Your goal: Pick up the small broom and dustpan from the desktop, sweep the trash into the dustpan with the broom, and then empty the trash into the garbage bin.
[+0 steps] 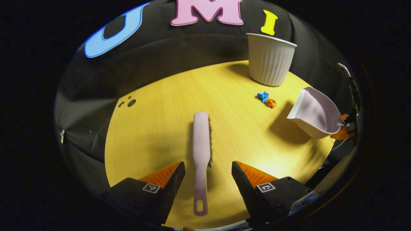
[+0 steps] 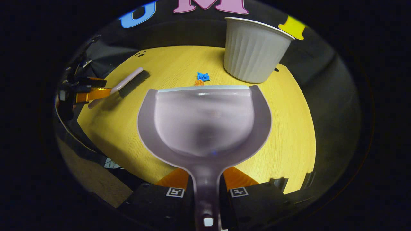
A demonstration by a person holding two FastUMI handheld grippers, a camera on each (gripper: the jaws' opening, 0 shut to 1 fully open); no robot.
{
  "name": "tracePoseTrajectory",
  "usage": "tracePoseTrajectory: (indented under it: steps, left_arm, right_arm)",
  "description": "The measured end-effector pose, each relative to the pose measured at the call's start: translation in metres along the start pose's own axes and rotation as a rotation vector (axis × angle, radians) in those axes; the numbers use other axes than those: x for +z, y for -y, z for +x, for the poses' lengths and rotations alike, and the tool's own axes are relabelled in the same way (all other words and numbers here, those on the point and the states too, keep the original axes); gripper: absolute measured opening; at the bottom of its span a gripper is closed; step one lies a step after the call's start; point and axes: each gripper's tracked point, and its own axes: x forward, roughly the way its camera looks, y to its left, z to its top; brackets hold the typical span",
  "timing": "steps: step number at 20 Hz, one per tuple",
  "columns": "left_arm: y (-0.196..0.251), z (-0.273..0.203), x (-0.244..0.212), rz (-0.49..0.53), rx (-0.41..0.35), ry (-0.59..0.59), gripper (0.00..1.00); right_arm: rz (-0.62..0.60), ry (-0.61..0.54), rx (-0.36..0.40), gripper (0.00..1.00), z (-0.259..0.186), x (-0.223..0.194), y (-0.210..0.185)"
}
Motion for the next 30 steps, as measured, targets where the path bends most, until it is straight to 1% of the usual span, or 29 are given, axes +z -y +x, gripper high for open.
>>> tracePoseTrajectory:
  steps: [1, 2, 3, 6, 7, 8, 11, 12, 13, 14, 15, 16, 17, 18, 19, 20, 21, 22, 23, 24, 25, 26, 27, 29, 30]
  left_arm:
    - [0.001, 0.01, -0.002, 0.008, -0.005, -0.02, 0.93]
    - [0.002, 0.016, -0.006, 0.018, -0.009, -0.041, 0.92]
    - [0.002, 0.024, -0.009, 0.028, -0.011, -0.058, 0.92]
    - [0.002, 0.045, -0.023, 0.038, -0.009, -0.111, 0.89]
    - [0.002, 0.049, -0.026, 0.039, -0.008, -0.119, 0.87]
    - [0.001, 0.053, -0.028, 0.04, -0.004, -0.128, 0.8]
    - [0.003, 0.061, -0.033, 0.038, 0.0, -0.146, 0.73]
    - [0.004, 0.062, -0.034, 0.035, -0.004, -0.15, 0.68]
    - [0.005, 0.065, -0.031, 0.031, -0.005, -0.14, 0.66]
    - [0.006, 0.065, -0.03, 0.033, -0.008, -0.138, 0.65]
    - [0.008, 0.066, -0.031, 0.032, -0.013, -0.143, 0.63]
    - [0.011, 0.067, -0.031, 0.022, -0.02, -0.144, 0.53]
    - [0.01, 0.068, -0.032, 0.012, -0.012, -0.145, 0.48]
    - [0.009, 0.068, -0.034, 0.016, -0.005, -0.155, 0.36]
    - [0.008, 0.065, -0.035, 0.031, -0.004, -0.16, 0.32]
    - [0.005, 0.062, -0.036, 0.048, 0.008, -0.167, 0.3]
    - [0.005, 0.059, -0.035, 0.056, 0.006, -0.172, 0.29]
    - [0.006, 0.057, -0.033, 0.057, 0.004, -0.168, 0.28]
    - [0.004, 0.051, -0.03, 0.054, 0.0, -0.16, 0.24]
    - [0.005, 0.047, -0.022, 0.05, -0.006, -0.144, 0.27]
    - [0.005, 0.044, -0.012, 0.047, -0.013, -0.125, 0.27]
    - [0.006, 0.042, 0.0, 0.045, -0.017, -0.098, 0.24]
    - [0.007, 0.039, 0.013, 0.042, -0.024, -0.069, 0.27]
    - [0.011, 0.034, 0.032, 0.051, -0.037, -0.031, 0.27]
    - [0.013, 0.033, 0.04, 0.063, -0.044, -0.019, 0.27]
  right_arm:
    - [0.012, -0.003, -0.004, 0.36, -0.003, -0.003, 0.001]
    - [0.022, -0.009, -0.009, 0.33, -0.005, -0.006, 0.003]
    - [0.029, -0.012, -0.013, 0.36, -0.006, -0.009, 0.005]
    - [0.045, -0.02, -0.019, 0.36, -0.011, -0.016, 0.007]
    - [0.047, -0.02, -0.023, 0.33, -0.012, -0.017, 0.008]
    - [0.049, -0.02, -0.027, 0.36, -0.013, -0.018, 0.009]
    - [0.051, -0.027, -0.031, 0.36, -0.015, -0.023, 0.008]
    - [0.052, -0.031, -0.032, 0.36, -0.015, -0.025, 0.008]
    - [0.054, -0.037, -0.032, 0.32, -0.017, -0.027, 0.008]
    - [0.056, -0.042, -0.03, 0.32, -0.018, -0.029, 0.007]
    - [0.058, -0.047, -0.027, 0.36, -0.018, -0.03, 0.006]
    - [0.057, -0.053, -0.026, 0.36, -0.019, -0.03, 0.007]
    - [0.051, -0.056, -0.028, 0.36, -0.02, -0.03, 0.007]
    - [0.043, -0.057, -0.028, 0.36, -0.022, -0.028, 0.007]
    - [0.035, -0.061, -0.026, 0.36, -0.022, -0.028, 0.008]
    - [0.027, -0.072, -0.022, 0.4, -0.022, -0.029, 0.007]
    - [0.014, -0.082, -0.019, 0.36, -0.022, -0.028, 0.008]
    - [-0.005, -0.086, -0.019, 0.36, -0.021, -0.026, 0.008]
    - [-0.024, -0.09, -0.022, 0.36, -0.021, -0.025, 0.01]
    - [-0.038, -0.097, -0.023, 0.36, -0.02, -0.025, 0.009]
    - [-0.044, -0.101, -0.022, 0.36, -0.02, -0.026, 0.009]
    - [-0.044, -0.109, -0.015, 0.36, -0.02, -0.027, 0.007]
    - [-0.047, -0.125, -0.005, 0.36, -0.018, -0.027, 0.004]
    - [-0.078, -0.149, 0.008, 0.36, -0.017, -0.029, 0.0]
    - [-0.099, -0.164, 0.014, 0.32, -0.016, -0.029, -0.001]
